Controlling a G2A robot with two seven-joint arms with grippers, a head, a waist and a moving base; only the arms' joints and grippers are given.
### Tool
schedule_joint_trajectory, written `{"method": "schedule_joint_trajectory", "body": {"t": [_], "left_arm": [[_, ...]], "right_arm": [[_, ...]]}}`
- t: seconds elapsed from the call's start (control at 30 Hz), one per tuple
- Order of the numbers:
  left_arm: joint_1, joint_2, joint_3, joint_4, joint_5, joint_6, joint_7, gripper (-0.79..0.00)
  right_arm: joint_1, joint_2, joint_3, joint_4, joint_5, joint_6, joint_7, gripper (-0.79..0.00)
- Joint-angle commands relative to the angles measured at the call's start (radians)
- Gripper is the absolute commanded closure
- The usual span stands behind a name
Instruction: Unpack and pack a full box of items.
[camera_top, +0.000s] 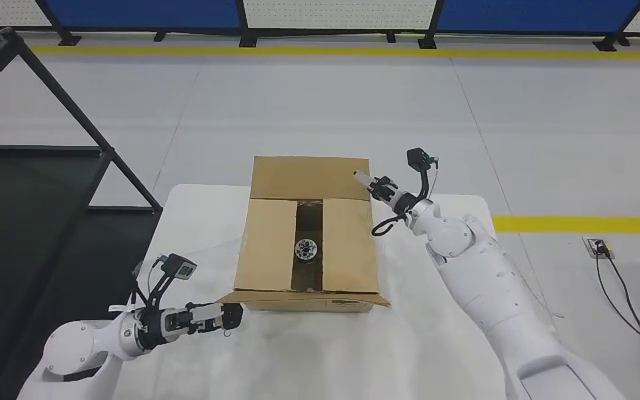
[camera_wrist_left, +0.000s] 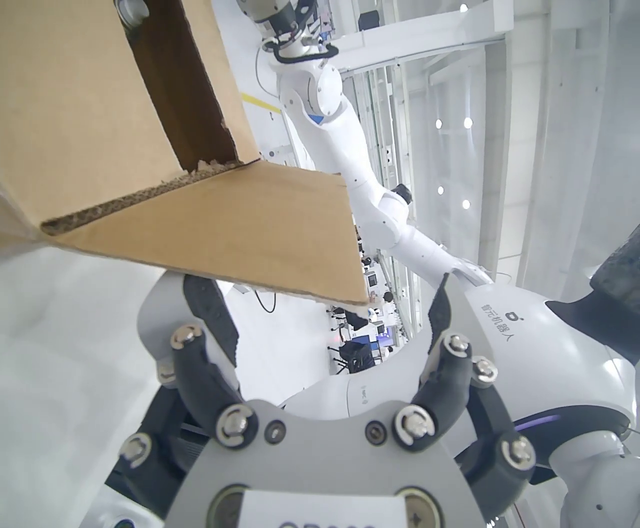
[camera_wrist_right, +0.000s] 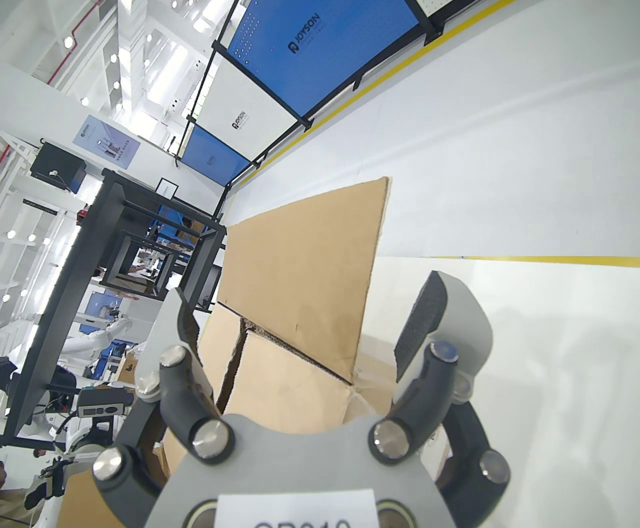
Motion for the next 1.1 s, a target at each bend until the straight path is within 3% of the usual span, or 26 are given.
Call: {"method": "schedule_joint_trajectory", "body": {"t": [0.0, 0.37, 0.83, 1.07], "left_arm": [[0.002, 0.001, -0.002, -0.001, -0.004, -0.001, 0.002, -0.785], [-0.002, 0.006, -0.002, -0.010, 0.008, 0.006, 0.015, -0.785], [0.001, 0.001, 0.010, -0.069, 0.096, 0.032, 0.260, -0.785], [0.003, -0.003, 0.026, -0.100, 0.166, 0.027, 0.376, -0.785]], "right_arm": [[0.014, -0.008, -0.003, 0.030, 0.013, -0.034, 0.011, -0.785], [0.068, -0.025, 0.020, 0.135, 0.110, -0.212, 0.103, -0.785], [0.100, 0.000, 0.064, 0.126, 0.175, -0.357, 0.277, -0.785], [0.117, 0.006, 0.065, 0.079, 0.205, -0.319, 0.421, -0.785]]}}
